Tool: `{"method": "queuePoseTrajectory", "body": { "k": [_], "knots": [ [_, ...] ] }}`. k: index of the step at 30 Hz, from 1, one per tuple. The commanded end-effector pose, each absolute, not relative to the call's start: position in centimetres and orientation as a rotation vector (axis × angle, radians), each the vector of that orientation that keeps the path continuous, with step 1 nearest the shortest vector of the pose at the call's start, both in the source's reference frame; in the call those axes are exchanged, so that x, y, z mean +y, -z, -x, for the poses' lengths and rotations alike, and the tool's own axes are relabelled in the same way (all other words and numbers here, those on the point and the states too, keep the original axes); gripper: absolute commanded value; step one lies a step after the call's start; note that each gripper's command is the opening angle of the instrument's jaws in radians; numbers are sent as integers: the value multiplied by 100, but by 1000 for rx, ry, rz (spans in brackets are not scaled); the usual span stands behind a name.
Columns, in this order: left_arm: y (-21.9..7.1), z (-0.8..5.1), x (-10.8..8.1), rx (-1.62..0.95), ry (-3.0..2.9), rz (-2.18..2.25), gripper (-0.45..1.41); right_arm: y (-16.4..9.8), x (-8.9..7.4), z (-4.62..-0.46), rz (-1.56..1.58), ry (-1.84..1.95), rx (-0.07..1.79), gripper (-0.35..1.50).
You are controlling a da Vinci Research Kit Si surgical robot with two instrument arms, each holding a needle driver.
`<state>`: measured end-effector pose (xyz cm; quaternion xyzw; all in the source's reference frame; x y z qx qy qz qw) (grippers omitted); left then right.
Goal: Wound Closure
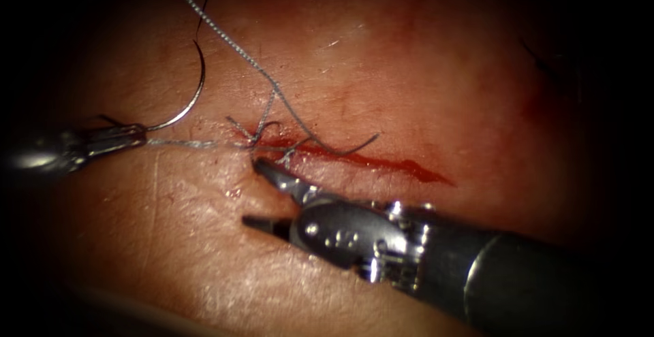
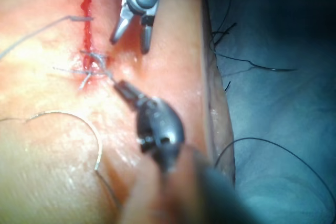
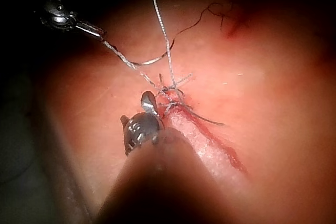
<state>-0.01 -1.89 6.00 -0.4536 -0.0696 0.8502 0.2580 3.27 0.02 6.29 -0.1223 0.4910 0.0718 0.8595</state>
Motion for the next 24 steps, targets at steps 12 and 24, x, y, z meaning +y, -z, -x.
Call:
{"method": "queuePoseTrajectory", "body": {
  "k": [12, 24],
  "knots": [
    [-607, -17, -193, -176, -2301, 1210, -45, -619, -26, -302, 272, -183, 1006, 148],
    [-637, -45, -143, -87, -2247, 1200, -45, -628, -43, -300, 282, -170, 1007, 148]
  ]
}}
